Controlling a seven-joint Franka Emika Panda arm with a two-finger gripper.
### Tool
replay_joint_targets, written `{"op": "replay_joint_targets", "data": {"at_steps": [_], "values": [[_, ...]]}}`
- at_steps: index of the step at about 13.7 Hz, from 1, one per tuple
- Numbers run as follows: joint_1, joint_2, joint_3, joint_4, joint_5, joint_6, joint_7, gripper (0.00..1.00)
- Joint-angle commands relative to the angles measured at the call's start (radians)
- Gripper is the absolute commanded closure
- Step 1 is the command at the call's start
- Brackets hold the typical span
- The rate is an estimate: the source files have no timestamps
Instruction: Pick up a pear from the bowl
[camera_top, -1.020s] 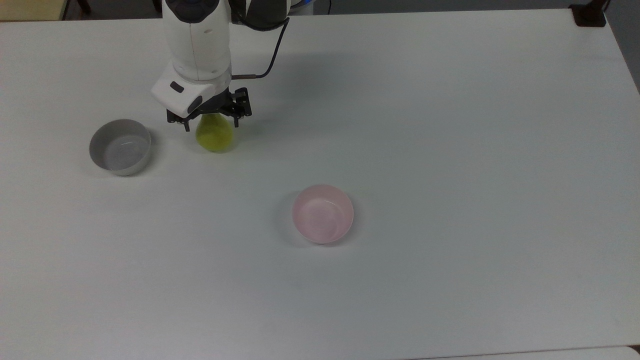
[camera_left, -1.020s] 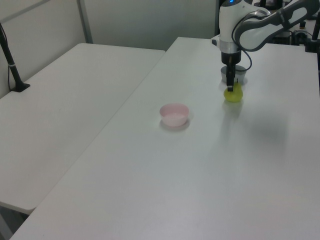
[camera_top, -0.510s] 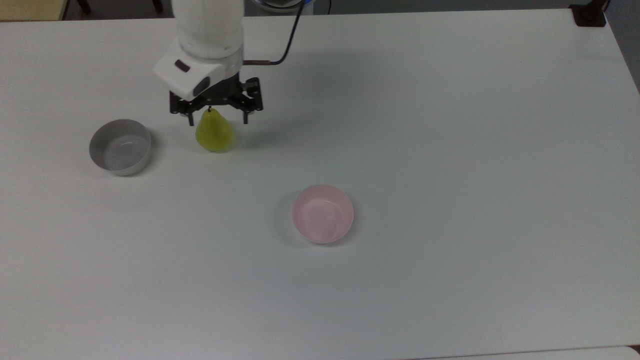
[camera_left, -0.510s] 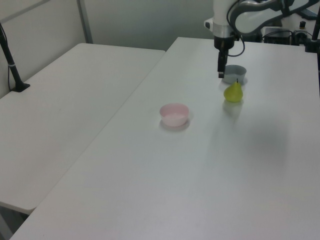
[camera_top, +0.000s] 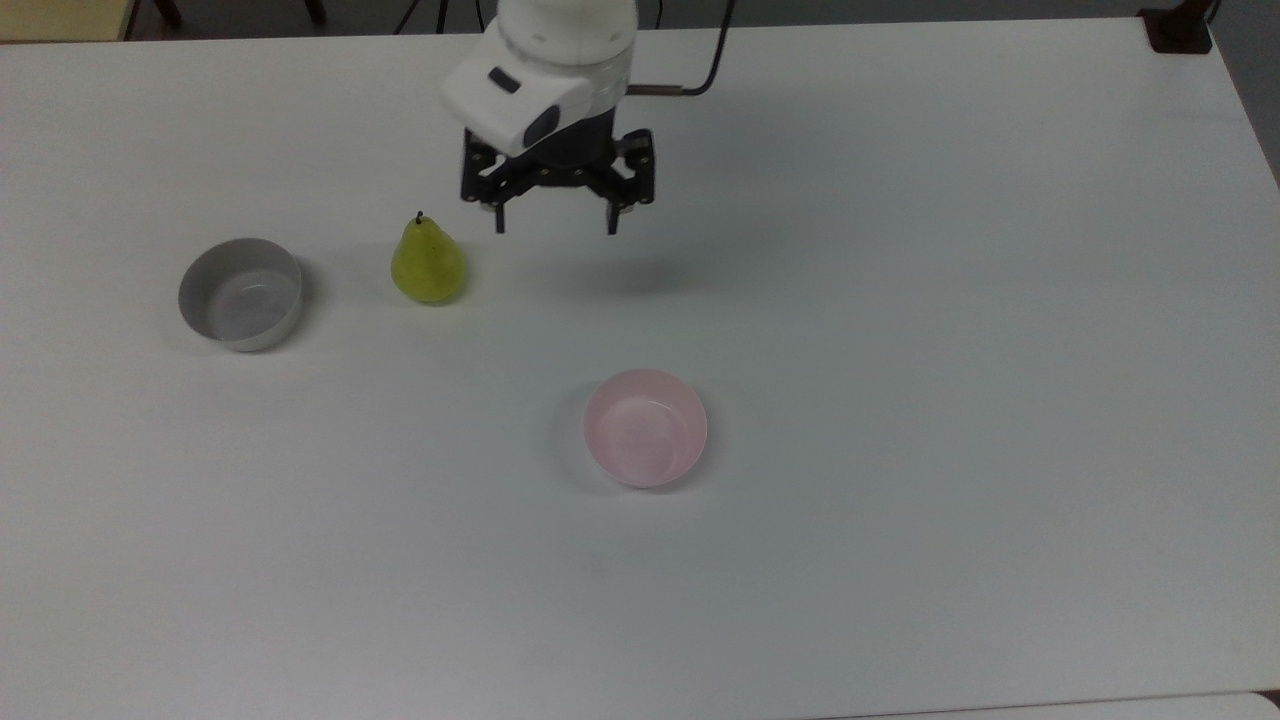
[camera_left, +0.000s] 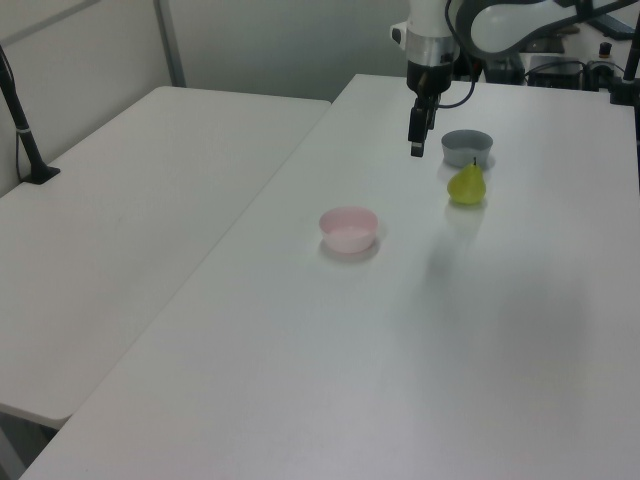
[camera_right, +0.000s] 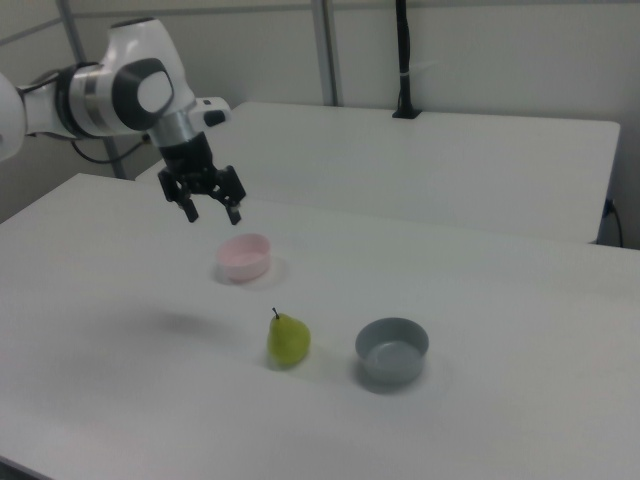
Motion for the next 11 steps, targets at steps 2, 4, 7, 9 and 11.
{"op": "replay_joint_targets", "data": {"at_steps": [2, 4, 7, 9, 11], "values": [[0.135, -0.071, -0.100, 0.001, 0.050, -0.080, 0.088, 0.00], [0.232, -0.096, -0.216, -0.001, 0.096, -0.100, 0.079, 0.00], [0.232, -0.114, -0.244, -0.001, 0.101, -0.122, 0.054, 0.00], [0.214, -0.116, -0.244, 0.004, 0.105, -0.154, 0.022, 0.00], [0.205, -0.114, -0.238, 0.005, 0.108, -0.159, 0.015, 0.00]]}}
